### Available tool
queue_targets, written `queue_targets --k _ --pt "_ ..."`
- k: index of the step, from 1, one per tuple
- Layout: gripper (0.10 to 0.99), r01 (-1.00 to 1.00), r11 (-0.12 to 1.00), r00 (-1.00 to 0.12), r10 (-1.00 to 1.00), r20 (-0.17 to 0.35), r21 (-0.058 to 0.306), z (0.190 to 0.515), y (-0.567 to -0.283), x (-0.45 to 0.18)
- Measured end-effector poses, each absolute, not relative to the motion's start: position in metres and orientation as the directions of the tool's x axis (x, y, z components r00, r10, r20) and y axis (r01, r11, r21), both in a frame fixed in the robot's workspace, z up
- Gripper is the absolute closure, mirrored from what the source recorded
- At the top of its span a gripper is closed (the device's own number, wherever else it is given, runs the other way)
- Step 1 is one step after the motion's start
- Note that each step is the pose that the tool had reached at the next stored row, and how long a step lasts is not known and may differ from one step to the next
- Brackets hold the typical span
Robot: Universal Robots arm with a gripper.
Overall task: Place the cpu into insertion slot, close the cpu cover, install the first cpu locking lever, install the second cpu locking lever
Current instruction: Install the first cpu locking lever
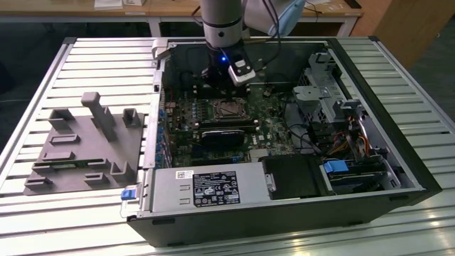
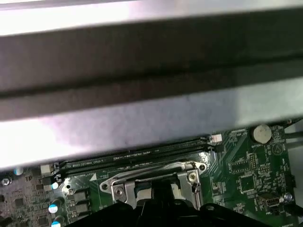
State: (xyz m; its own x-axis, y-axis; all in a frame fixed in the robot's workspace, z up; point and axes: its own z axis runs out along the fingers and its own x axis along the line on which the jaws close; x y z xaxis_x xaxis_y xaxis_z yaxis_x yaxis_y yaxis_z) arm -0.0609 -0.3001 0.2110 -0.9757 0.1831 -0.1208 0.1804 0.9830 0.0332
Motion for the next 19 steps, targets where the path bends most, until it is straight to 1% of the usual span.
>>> queue_targets --k 10,14,19 --pt "0.980 0.188 0.982 -0.977 0.188 -0.106 0.009 0.211 -0.310 -0.061" --pt "0.980 0.190 0.982 -0.977 0.189 -0.096 -0.006 0.211 -0.312 -0.061" --pt "0.980 0.190 0.982 -0.978 0.188 -0.094 -0.009 0.211 -0.312 -0.060"
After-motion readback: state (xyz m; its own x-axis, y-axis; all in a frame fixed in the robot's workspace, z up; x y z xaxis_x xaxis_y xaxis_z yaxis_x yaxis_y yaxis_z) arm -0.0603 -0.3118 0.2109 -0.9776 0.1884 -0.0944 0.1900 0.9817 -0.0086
